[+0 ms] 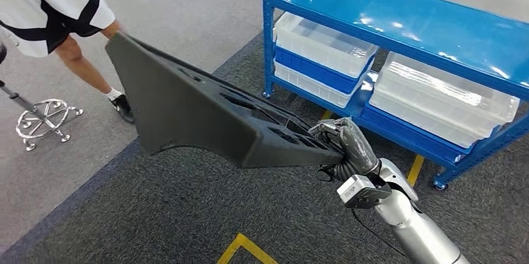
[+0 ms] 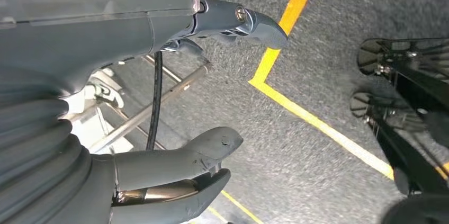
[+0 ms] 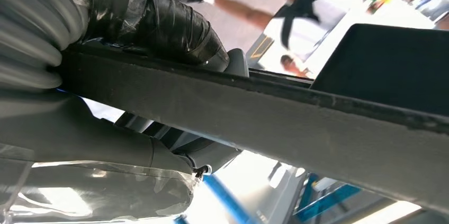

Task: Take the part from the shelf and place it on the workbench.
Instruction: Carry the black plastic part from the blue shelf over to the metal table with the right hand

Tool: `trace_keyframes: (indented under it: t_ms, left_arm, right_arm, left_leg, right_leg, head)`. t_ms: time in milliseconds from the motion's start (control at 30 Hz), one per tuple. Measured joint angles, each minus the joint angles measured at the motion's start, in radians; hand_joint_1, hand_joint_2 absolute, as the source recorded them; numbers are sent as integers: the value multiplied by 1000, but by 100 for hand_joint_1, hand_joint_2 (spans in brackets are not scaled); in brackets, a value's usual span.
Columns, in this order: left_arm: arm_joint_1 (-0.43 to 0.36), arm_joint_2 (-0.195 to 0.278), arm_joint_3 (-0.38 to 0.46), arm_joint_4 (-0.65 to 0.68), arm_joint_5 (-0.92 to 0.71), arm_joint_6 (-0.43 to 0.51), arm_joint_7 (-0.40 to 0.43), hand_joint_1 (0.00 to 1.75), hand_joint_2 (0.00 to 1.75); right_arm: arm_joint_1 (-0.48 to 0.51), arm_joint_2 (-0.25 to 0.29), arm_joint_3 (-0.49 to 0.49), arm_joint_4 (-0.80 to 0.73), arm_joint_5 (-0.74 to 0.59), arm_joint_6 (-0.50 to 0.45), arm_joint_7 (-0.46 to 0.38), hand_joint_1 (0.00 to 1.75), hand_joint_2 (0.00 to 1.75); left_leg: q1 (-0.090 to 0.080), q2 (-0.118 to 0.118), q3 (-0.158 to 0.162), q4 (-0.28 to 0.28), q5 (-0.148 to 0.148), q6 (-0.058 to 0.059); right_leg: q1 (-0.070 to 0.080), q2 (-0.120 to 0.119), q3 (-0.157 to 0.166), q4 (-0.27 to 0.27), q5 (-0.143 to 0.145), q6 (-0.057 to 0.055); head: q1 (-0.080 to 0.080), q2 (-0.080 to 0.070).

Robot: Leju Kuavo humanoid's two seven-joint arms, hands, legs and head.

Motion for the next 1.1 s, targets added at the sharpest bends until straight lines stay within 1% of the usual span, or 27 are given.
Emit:
trace_keyframes:
  t_ms: [33,67,100,133,167,200,233,267,333,367,400,433,467,500,567,633,700,733,767,833,867,900,933,967,1000,1033,1100]
  left_arm:
    - [0,3,0,0,-1,0,-1,0,175]
    - [0,6,0,0,-1,-1,-1,0,175]
    - [-1,9,0,0,-1,-1,-1,0,175]
    - [0,10,0,0,-1,-1,-2,0,175]
    - [2,11,0,0,-2,-2,-2,0,175]
    - [4,11,0,0,-3,-2,-2,0,175]
    - [6,11,0,0,-4,-2,-2,0,175]
    - [6,12,0,0,-5,-2,-2,0,175]
    - [2,13,0,0,-7,-2,-2,0,175]
    - [0,13,0,0,-8,-2,-3,0,175]
    - [-1,13,0,0,-9,-3,-3,0,175]
    - [0,13,0,0,-11,-3,-4,0,175]
    - [0,13,0,0,-12,-3,-4,0,175]
    - [0,13,0,0,-14,-3,-4,0,175]
    - [-2,14,0,0,-16,-4,-4,0,175]
    - [-4,16,0,0,-17,-6,-5,0,175]
    - [0,19,0,0,-21,-8,-6,0,175]
    - [3,19,0,0,-25,-9,-6,0,175]
    - [4,21,0,0,-31,-11,-8,0,175]
    - [-1,28,0,0,-51,-16,-16,0,175]
    - [-6,33,0,0,-63,-19,-21,0,175]
    - [-11,36,0,0,-75,-23,-25,0,175]
    - [-14,40,0,0,-85,-28,-28,0,175]
    - [-16,45,0,0,-93,-32,-31,0,175]
    - [-16,51,0,0,-97,-36,-32,0,175]
    - [-16,56,0,0,-99,-38,-34,0,175]
    - [-17,66,0,0,-100,-40,-35,0,175]
  right_arm:
    - [0,0,0,-4,0,0,0,175,175]
    - [0,-1,0,-7,0,0,0,175,175]
    - [-1,-2,0,-9,0,0,0,175,175]
    - [-1,-2,1,-11,0,0,0,175,175]
    - [-1,-2,1,-13,0,0,0,175,175]
    - [-2,-2,2,-15,0,0,1,175,175]
    - [-2,-3,2,-16,0,0,1,175,175]
    - [-2,-4,3,-18,0,0,1,175,175]
    - [1,-8,4,-19,0,0,1,175,175]
    - [4,-10,5,-19,0,0,1,175,175]
    - [7,-12,6,-19,0,0,1,175,175]
    - [9,-13,6,-19,0,0,1,175,175]
    - [11,-14,6,-19,0,0,1,175,175]
    - [11,-15,7,-19,0,0,1,175,175]
    - [11,-17,7,-19,0,0,1,175,175]
    - [11,-18,7,-21,0,0,2,175,175]
    - [10,-19,7,-24,0,0,3,175,175]
    - [10,-19,7,-25,0,0,4,175,175]
    - [9,-19,8,-28,0,0,6,175,175]
    - [9,-18,9,-33,0,4,10,175,175]
    - [9,-17,11,-35,-1,9,14,175,175]
    - [9,-14,13,-36,-1,15,19,175,175]
    - [7,-10,16,-36,-1,20,24,175,175]
    - [5,-4,21,-36,-1,24,28,175,175]
    - [2,2,24,-36,-1,26,32,175,175]
    - [-2,8,26,-38,-1,27,36,175,175]
    - [-9,13,28,-43,-2,25,41,175,175]
  left_leg:
    - [-3,17,40,-66,17,3]
    - [-6,29,68,-116,29,9]
    - [-9,36,81,-143,32,18]
    - [-13,34,80,-149,30,27]
    - [-14,23,76,-151,34,36]
    - [-12,13,75,-154,38,44]
    - [-10,4,75,-159,42,51]
    - [-8,-5,75,-164,48,59]
    - [-8,-22,71,-168,55,69]
    - [-9,-33,68,-167,57,72]
    - [-10,-45,65,-166,58,73]
    - [-11,-58,63,-163,58,73]
    - [-11,-71,61,-160,58,73]
    - [-11,-84,60,-156,58,72]
    - [-11,-110,55,-147,57,66]
    - [-10,-135,44,-143,62,52]
    - [-7,-162,34,-147,71,36]
    - [-7,-154,29,-144,70,31]
    - [-8,-130,19,-126,59,26]
    - [-10,-57,-22,-35,5,20]
    - [-9,-33,-50,28,-28,16]
    - [-8,-23,-73,83,-51,14]
    - [-8,-18,-81,111,-58,13]
    - [-8,-15,-70,102,-48,13]
    - [-8,-9,-40,57,-24,15]
    - [-10,6,2,-11,4,20]
    - [-19,48,66,-123,32,31]
  right_leg:
    - [1,-13,-2,4,-3,5]
    - [3,-24,-2,8,-6,10]
    - [5,-34,-3,10,-8,15]
    - [7,-44,-2,10,-8,20]
    - [7,-53,-1,9,-7,24]
    - [6,-53,-1,9,-9,30]
    - [4,-36,-3,16,-18,35]
    - [2,-10,-12,40,-38,39]
    - [-1,50,-59,145,-101,41]
    - [-1,64,-89,209,-130,41]
    - [-1,70,-112,256,-144,41]
    - [-1,72,-119,270,-136,41]
    - [-2,75,-109,249,-111,40]
    - [-3,83,-85,199,-75,38]
    - [-8,133,-32,83,-25,32]
    - [-7,166,-12,32,-15,28]
    - [-5,146,-13,28,-10,22]
    - [-6,132,-12,23,-7,15]
    - [-8,116,-11,18,-2,8]
    - [-5,83,-11,12,3,-3]
    - [-3,67,-12,12,3,-5]
    - [0,50,-13,12,3,-6]
    - [2,33,-14,13,2,-7]
    - [3,17,-15,13,2,-7]
    - [4,3,-14,13,1,-7]
    - [6,-11,-13,13,0,-6]
    - [10,-31,-11,13,-2,-2]
  head:
    - [0,0]
    - [0,0]
    - [0,0]
    - [0,0]
    - [0,0]
    - [0,0]
    - [1,0]
    - [1,0]
    - [1,0]
    - [1,0]
    - [1,0]
    - [1,0]
    - [1,0]
    - [1,0]
    - [1,0]
    - [1,0]
    - [1,0]
    - [1,0]
    - [0,0]
    - [-1,0]
    - [-2,0]
    - [-2,0]
    - [-2,0]
    - [-2,0]
    - [-2,0]
    - [-2,0]
    - [-2,0]
